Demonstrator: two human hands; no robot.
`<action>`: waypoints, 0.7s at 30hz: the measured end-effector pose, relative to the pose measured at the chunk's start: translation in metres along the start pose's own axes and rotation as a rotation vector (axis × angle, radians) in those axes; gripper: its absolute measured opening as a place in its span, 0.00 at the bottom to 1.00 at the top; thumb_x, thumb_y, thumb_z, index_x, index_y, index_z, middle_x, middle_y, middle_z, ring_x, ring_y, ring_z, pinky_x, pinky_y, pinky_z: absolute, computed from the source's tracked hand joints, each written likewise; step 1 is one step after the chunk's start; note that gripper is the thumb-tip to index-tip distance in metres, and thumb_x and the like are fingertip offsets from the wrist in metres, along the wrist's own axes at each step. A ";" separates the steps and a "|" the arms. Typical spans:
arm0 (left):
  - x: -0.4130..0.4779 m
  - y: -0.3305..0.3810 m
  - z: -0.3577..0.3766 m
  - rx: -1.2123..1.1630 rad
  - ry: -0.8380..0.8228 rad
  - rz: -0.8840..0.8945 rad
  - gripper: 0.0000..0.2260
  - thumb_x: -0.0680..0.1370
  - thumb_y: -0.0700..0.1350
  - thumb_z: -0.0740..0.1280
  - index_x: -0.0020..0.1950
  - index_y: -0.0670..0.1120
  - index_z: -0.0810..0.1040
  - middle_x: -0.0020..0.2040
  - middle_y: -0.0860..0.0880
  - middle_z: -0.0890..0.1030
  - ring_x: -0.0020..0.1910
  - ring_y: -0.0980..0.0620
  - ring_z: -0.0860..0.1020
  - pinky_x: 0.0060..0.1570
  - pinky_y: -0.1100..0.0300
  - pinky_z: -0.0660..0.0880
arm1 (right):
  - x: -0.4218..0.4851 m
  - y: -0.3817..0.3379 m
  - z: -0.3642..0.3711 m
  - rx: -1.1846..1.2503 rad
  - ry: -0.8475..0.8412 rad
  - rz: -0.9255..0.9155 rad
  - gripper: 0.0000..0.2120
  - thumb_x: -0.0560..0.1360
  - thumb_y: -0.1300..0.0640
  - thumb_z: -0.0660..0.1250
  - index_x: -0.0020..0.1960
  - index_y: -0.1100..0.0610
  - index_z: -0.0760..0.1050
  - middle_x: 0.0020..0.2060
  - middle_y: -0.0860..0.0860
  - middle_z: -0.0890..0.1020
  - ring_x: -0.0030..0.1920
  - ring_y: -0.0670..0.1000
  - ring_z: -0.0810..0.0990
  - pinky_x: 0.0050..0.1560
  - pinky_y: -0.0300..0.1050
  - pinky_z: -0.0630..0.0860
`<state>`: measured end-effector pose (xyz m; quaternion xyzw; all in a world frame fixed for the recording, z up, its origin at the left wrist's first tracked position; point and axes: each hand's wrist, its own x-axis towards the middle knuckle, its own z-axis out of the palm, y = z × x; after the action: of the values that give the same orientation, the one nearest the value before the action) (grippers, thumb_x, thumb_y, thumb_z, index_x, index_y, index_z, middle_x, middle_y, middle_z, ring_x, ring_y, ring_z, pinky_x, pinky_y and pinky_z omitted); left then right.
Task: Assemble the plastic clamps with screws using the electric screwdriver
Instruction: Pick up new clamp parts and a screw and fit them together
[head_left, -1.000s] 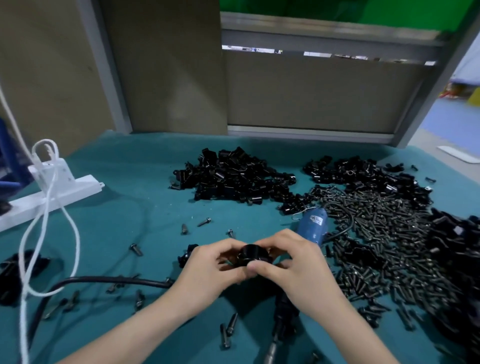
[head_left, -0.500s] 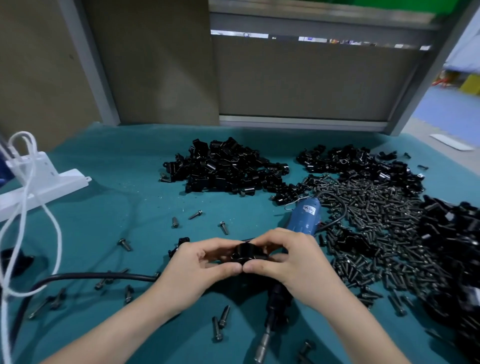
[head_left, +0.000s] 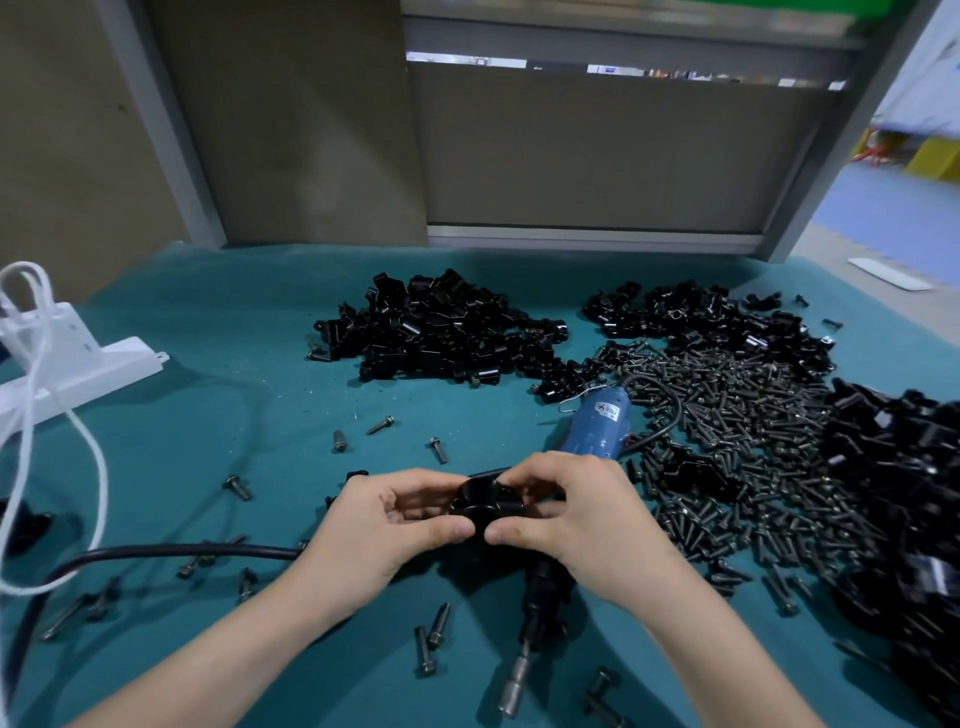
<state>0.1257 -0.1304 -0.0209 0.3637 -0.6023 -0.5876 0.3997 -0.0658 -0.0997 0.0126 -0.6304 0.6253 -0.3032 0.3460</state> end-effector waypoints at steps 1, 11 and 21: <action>0.000 0.000 0.000 0.006 0.009 -0.004 0.15 0.62 0.44 0.76 0.46 0.56 0.86 0.47 0.51 0.86 0.46 0.56 0.84 0.46 0.69 0.77 | 0.000 0.000 0.000 0.000 -0.003 -0.001 0.15 0.64 0.56 0.81 0.48 0.51 0.81 0.44 0.48 0.82 0.44 0.49 0.84 0.52 0.49 0.80; 0.001 0.001 0.001 0.006 0.038 -0.039 0.14 0.61 0.42 0.76 0.45 0.52 0.87 0.46 0.46 0.86 0.44 0.53 0.84 0.45 0.67 0.78 | -0.001 -0.001 0.000 -0.015 0.031 0.017 0.16 0.64 0.53 0.81 0.51 0.51 0.83 0.42 0.46 0.83 0.43 0.45 0.84 0.53 0.46 0.80; 0.004 -0.004 -0.003 0.043 0.051 -0.046 0.16 0.58 0.48 0.77 0.45 0.55 0.86 0.43 0.44 0.86 0.40 0.54 0.84 0.43 0.66 0.78 | -0.010 -0.017 -0.041 0.135 -0.030 -0.051 0.28 0.58 0.39 0.76 0.58 0.41 0.77 0.46 0.43 0.84 0.47 0.40 0.83 0.49 0.32 0.78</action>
<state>0.1271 -0.1354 -0.0248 0.4011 -0.5957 -0.5741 0.3933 -0.0891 -0.0920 0.0507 -0.6259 0.5819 -0.3438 0.3892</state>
